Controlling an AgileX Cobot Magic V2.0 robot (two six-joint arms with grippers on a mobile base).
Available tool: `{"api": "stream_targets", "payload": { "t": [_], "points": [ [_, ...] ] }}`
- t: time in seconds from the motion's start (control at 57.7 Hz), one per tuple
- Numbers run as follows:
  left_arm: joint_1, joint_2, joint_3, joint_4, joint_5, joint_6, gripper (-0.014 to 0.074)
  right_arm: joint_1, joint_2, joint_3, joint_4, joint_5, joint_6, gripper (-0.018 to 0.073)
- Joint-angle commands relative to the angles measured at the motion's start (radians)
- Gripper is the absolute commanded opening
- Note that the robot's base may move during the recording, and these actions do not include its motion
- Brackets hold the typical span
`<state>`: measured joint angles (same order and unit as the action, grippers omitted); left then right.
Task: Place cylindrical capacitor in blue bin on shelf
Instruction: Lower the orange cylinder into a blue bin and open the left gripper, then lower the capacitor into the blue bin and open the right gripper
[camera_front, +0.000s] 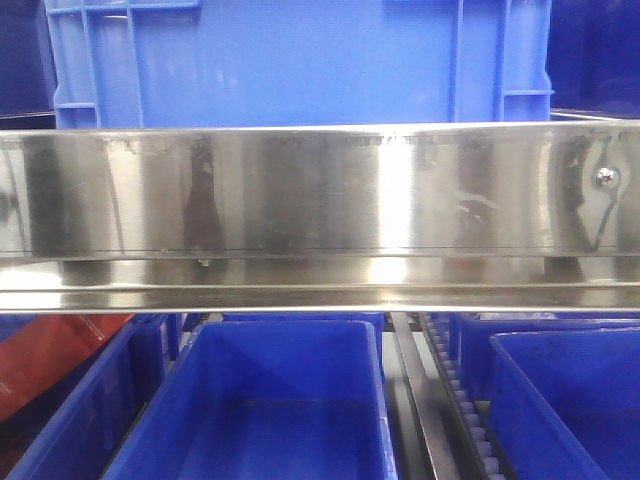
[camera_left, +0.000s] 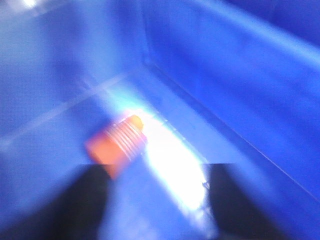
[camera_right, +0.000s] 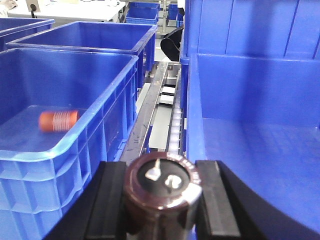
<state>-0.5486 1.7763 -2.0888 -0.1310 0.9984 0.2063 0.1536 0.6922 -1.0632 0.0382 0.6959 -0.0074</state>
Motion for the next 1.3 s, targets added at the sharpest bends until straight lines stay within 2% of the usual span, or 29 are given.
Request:
{"api": "stream_targets", "payload": {
  "t": [0.0, 0.087, 0.208, 0.416, 0.607, 0.728, 0.815, 1.075, 1.283],
  "points": [
    [-0.005, -0.072, 0.001, 0.017, 0.054, -0.016, 0.0004, -0.002, -0.004, 0.003, 0.003, -0.032, -0.004, -0.0162],
    [-0.005, -0.14, 0.062, 0.064, 0.063, -0.051, -0.0111, -0.002, -0.004, 0.003, 0.003, -0.032, -0.004, -0.0162],
    [-0.005, -0.255, 0.215, 0.131, 0.045, -0.102, -0.0111, -0.002, -0.004, 0.003, 0.003, -0.032, -0.004, -0.0162],
    [-0.005, -0.511, 0.527, 0.141, -0.088, -0.168, -0.0111, -0.002, -0.004, 0.003, 0.003, -0.023, -0.004, -0.0162],
    [-0.005, -0.749, 0.779, 0.181, -0.199, -0.252, -0.0111, -0.002, -0.004, 0.003, 0.003, -0.016, -0.004, -0.0162],
    [-0.005, -0.882, 0.905, 0.233, -0.212, -0.332, -0.0111, -0.002, -0.001, -0.005, 0.003, -0.018, -0.004, -0.0162],
    [-0.005, -0.98, 0.984, 0.258, -0.215, -0.349, -0.0111, 0.011, 0.033, -0.045, 0.003, -0.018, -0.018, -0.0162],
    [-0.005, -1.206, 1.16, 0.273, -0.231, -0.373, -0.0111, 0.155, 0.254, -0.296, 0.003, -0.007, -0.065, -0.0162],
    [-0.005, -1.278, 1.209, 0.269, -0.223, -0.373, -0.0111, 0.307, 0.542, -0.58, 0.003, 0.096, -0.1, -0.0162]
  ]
}}
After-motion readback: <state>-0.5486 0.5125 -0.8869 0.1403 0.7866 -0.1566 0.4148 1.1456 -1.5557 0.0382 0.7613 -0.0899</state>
